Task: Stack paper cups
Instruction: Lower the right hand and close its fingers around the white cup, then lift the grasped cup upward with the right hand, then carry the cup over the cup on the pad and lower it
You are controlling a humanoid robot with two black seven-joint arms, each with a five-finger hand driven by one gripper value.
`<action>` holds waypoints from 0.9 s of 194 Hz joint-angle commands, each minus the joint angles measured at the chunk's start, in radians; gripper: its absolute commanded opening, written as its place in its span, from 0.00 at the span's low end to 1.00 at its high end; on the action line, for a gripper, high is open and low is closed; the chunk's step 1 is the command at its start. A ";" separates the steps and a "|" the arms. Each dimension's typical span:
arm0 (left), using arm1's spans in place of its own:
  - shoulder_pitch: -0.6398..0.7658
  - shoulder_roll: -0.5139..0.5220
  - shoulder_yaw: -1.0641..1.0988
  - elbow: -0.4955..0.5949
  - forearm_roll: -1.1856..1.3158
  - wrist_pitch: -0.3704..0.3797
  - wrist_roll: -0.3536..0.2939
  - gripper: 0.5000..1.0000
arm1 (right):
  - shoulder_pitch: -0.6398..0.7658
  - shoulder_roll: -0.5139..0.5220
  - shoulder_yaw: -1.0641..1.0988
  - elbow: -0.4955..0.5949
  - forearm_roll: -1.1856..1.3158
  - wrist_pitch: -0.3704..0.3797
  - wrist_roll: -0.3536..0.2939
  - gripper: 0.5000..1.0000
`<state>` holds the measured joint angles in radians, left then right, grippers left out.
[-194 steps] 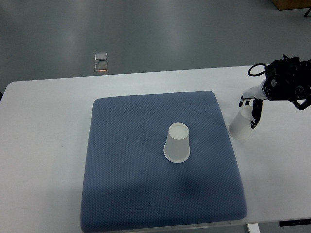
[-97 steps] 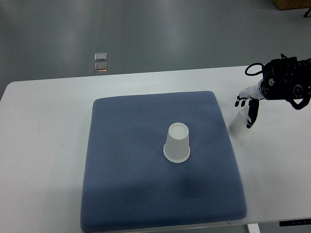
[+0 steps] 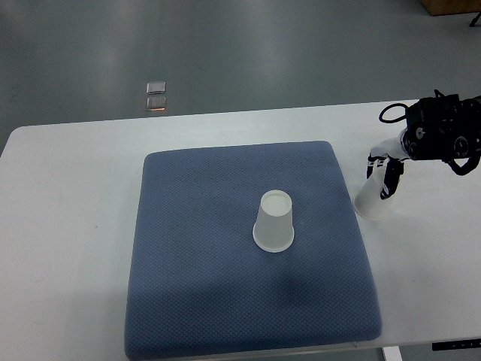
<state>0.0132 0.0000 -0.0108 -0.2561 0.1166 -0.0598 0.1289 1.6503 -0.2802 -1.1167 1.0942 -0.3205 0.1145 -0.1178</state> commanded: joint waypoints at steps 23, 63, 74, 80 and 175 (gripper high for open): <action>0.001 0.000 0.000 0.001 0.000 0.000 0.000 1.00 | 0.051 -0.019 -0.002 0.046 0.001 0.014 0.006 0.30; -0.001 0.000 0.002 -0.002 0.000 0.000 0.000 1.00 | 0.324 -0.076 -0.006 0.191 0.001 0.122 0.006 0.30; -0.001 0.000 0.002 -0.003 0.000 0.000 0.000 1.00 | 0.408 -0.094 -0.009 0.222 0.001 0.165 0.006 0.31; -0.001 0.000 0.002 -0.003 0.000 0.000 0.000 1.00 | 0.460 -0.106 -0.011 0.233 0.001 0.198 0.006 0.31; -0.002 0.000 0.003 -0.014 0.000 -0.002 0.000 1.00 | 0.896 -0.244 -0.005 0.251 -0.043 0.496 0.006 0.31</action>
<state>0.0121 0.0000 -0.0077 -0.2694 0.1166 -0.0612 0.1289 2.5290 -0.5250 -1.1275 1.3387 -0.3586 0.6092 -0.1118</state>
